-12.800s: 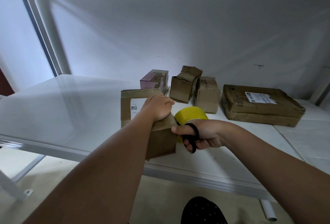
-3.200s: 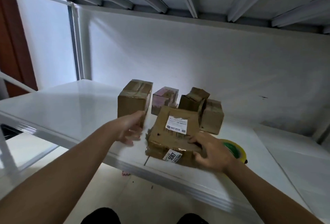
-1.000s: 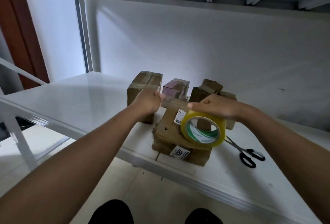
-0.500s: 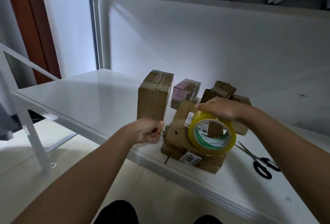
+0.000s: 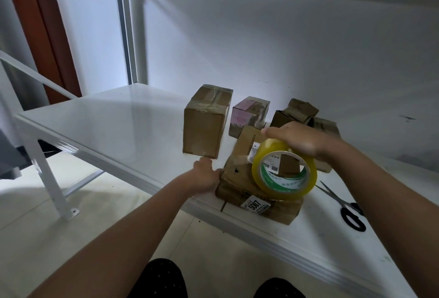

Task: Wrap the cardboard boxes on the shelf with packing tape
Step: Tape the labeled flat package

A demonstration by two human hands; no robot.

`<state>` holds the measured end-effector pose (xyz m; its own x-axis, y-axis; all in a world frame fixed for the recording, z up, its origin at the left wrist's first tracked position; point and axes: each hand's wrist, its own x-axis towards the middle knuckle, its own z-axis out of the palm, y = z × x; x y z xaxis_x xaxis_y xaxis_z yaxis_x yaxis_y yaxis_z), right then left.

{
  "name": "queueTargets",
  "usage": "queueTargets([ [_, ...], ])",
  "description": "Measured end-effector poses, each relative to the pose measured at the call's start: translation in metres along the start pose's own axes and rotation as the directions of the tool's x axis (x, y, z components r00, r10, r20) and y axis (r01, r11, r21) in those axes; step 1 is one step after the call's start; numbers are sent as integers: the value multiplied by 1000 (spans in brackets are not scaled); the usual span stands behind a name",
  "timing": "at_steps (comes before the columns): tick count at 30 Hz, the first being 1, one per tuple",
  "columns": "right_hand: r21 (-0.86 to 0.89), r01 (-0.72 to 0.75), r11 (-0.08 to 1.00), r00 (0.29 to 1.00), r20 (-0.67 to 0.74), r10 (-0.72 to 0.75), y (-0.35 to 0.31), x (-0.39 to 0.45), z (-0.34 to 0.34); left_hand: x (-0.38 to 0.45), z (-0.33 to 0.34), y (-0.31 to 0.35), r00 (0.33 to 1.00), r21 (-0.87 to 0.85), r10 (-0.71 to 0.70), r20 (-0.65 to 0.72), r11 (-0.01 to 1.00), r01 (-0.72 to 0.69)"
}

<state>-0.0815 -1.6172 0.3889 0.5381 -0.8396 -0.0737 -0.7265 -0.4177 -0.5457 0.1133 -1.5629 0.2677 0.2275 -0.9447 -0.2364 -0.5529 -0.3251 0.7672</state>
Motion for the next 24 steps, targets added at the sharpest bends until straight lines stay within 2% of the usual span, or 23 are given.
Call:
queueTargets([
  [6,-27,-12,1000,999,-34,11,-2,2,3,0,-22,14,990,185,80,120,977,-102],
  [7,-25,-18,1000,999,-37,17,-1,1,3,4,-28,19,991,172,66,120,981,-86],
  [10,-33,-27,999,999,-45,26,-2,2,4,6,-39,37,992,-57,-51,117,997,58],
  [14,-31,-19,999,999,-51,17,-2,2,4,8,-8,54,978,-43,-80,193,995,90],
  [20,9,22,1000,1000,-19,-22,-1,3,6,8,17,48,1000,24,-10,17,1000,10],
  [22,139,-7,990,999,36,2,4,-2,5,7,19,48,999,144,6,-47,990,1],
  [24,279,-41,959,997,77,20,14,-10,6,3,23,48,992,345,22,-128,938,24],
])
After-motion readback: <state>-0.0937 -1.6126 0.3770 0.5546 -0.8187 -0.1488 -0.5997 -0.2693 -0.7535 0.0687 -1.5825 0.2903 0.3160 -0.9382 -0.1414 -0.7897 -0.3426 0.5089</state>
